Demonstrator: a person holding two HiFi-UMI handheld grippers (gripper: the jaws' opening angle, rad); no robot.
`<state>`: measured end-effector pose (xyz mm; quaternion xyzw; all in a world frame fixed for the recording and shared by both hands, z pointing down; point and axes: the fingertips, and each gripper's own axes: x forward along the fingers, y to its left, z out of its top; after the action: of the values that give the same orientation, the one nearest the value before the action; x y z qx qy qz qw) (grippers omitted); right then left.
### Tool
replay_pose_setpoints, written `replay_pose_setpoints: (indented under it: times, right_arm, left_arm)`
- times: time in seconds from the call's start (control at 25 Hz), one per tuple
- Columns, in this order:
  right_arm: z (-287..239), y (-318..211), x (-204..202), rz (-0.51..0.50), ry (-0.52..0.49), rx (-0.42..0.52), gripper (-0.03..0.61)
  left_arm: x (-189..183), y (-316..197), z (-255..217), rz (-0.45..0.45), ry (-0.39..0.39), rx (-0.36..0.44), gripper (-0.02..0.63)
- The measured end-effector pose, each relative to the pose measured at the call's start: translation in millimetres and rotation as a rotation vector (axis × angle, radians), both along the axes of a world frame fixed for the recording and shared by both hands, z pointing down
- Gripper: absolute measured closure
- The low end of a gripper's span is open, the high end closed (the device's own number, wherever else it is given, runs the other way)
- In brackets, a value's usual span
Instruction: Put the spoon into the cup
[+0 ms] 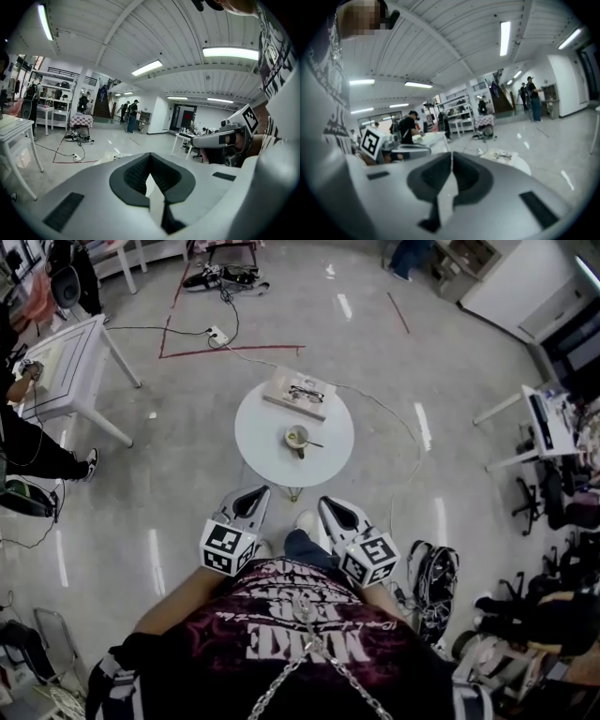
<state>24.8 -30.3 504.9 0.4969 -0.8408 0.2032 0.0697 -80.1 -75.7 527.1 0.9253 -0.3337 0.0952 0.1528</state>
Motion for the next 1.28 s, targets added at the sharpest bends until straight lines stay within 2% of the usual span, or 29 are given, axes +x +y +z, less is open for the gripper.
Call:
replay_pose_setpoints:
  times: [0.2,0.32,0.76,1.28]
  right_arm:
    - [7,-8,5,-0.011,-0.031,-0.019,0.543]
    - [12,-14,15,-0.009,-0.039,-0.029,0.543]
    - [19,-47,46,-0.027,-0.034,-0.063,0.543]
    - [20,-109,80,-0.065,-0.036,-0.064,0.543]
  left_arm:
    - [10,6,13,0.023,-0.052,-0.036,0.588]
    - [24,4,15,0.047,-0.068,-0.028,0.588]
    - [48,-30,30,0.003,-0.042,-0.091,0.588]
    - [82,-82,36,-0.025,-0.053,-0.100,0.588]
